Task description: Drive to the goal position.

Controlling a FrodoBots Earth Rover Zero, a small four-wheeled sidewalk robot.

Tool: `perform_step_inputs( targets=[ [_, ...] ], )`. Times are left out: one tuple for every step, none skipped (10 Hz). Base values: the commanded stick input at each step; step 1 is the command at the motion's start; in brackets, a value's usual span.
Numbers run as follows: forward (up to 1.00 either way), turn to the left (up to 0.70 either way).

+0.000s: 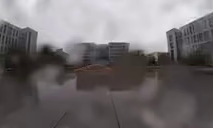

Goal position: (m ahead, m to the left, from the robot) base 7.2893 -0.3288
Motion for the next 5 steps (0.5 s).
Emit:
perform_step_inputs(
  targets=[
    [1.00, 0.00],
    [1.00, 0.00],
    [1.00, 0.00],
    [1.00, 0.00],
    [1.00, 0.00]
  ],
)
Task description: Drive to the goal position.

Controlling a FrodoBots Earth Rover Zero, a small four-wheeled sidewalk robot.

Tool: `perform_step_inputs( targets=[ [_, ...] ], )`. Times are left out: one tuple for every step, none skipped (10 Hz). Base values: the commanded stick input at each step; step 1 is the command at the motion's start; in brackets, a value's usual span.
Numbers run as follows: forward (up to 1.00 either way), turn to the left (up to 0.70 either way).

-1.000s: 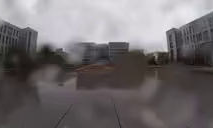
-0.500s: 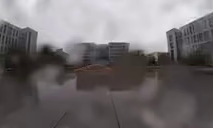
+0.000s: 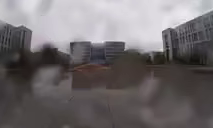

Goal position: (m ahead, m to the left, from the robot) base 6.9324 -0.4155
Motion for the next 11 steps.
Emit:
perform_step_inputs(
  targets=[
    [1.00, 0.00],
    [1.00, 0.00],
    [1.00, 0.00],
    [1.00, 0.00],
    [1.00, 0.00],
    [1.00, 0.00],
    [1.00, 0.00],
    [1.00, 0.00],
    [1.00, 0.00],
    [1.00, 0.00],
    [1.00, 0.00]
  ],
)
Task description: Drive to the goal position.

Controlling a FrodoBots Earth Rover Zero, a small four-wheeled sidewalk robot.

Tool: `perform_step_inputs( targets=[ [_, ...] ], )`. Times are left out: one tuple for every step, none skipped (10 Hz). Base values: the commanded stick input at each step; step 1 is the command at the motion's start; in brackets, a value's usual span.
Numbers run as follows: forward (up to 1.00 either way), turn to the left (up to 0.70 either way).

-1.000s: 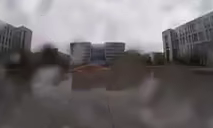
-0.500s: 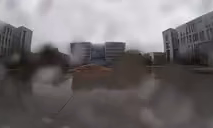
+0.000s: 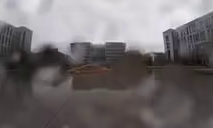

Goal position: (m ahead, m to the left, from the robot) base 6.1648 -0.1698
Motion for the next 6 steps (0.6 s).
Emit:
perform_step_inputs(
  targets=[
    [1.00, 0.00],
    [1.00, 0.00],
    [1.00, -0.03],
    [1.00, -0.35],
    [1.00, -0.04],
    [1.00, 0.00]
  ],
)
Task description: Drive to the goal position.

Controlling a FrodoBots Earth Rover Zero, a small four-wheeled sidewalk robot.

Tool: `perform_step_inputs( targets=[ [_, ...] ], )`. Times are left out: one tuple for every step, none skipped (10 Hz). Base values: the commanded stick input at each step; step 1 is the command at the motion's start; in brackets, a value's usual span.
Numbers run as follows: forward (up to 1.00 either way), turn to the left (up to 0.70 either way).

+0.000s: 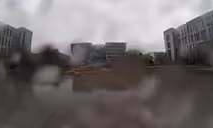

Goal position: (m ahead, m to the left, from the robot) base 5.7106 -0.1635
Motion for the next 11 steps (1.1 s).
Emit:
perform_step_inputs(
  targets=[
    [1.00, 0.00],
    [1.00, 0.00],
    [1.00, 0.00],
    [1.00, 0.00],
    [1.00, 0.00],
    [1.00, -0.01],
    [1.00, -0.02],
    [1.00, 0.00],
    [1.00, 0.00],
    [1.00, 0.00],
    [1.00, 0.00]
  ],
)
